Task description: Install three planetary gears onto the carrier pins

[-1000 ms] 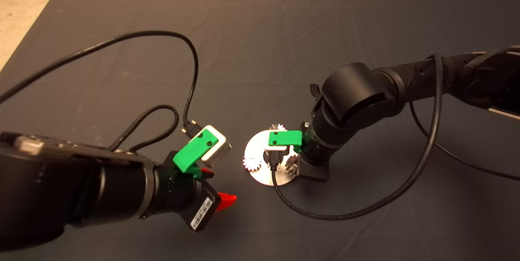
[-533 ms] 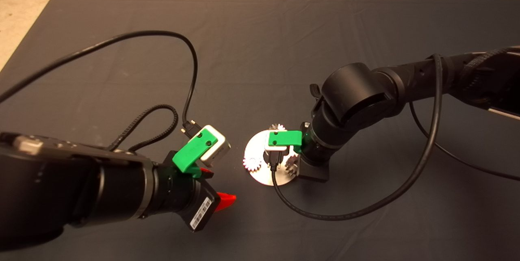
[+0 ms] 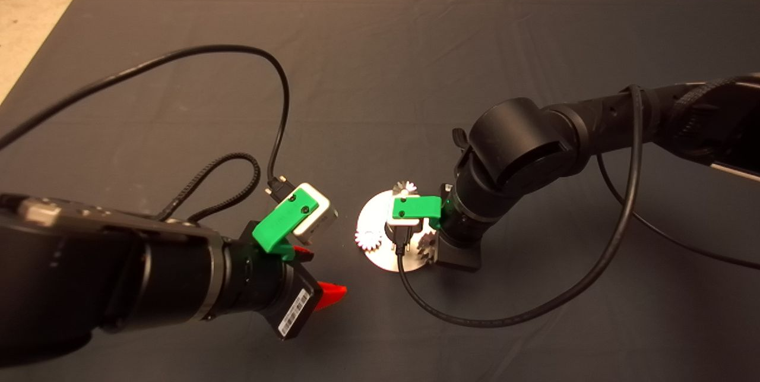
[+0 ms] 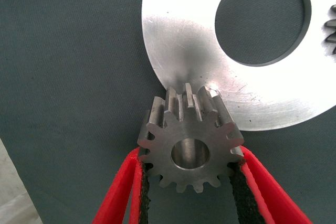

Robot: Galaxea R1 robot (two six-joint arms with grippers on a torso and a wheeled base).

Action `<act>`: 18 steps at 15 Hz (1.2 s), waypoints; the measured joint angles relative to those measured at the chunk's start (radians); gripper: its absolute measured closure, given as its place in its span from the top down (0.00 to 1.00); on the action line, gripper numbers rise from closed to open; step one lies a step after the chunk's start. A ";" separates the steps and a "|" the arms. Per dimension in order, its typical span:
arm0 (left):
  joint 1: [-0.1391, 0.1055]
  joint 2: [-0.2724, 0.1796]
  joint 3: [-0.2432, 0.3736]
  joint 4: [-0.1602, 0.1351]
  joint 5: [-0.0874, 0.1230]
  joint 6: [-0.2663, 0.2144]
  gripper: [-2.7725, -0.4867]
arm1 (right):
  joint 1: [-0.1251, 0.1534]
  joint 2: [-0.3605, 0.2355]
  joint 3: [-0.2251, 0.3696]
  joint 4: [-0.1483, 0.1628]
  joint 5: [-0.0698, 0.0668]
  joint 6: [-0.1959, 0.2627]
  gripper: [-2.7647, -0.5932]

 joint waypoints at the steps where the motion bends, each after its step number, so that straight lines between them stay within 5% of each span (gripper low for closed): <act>1: 0.000 0.000 0.000 0.000 0.000 0.000 0.43 | -0.001 0.000 0.000 0.000 0.000 0.000 0.14; 18: 0.000 -0.014 0.000 0.000 -0.001 -0.001 0.43 | -0.010 0.000 -0.034 -0.003 0.001 -0.045 0.14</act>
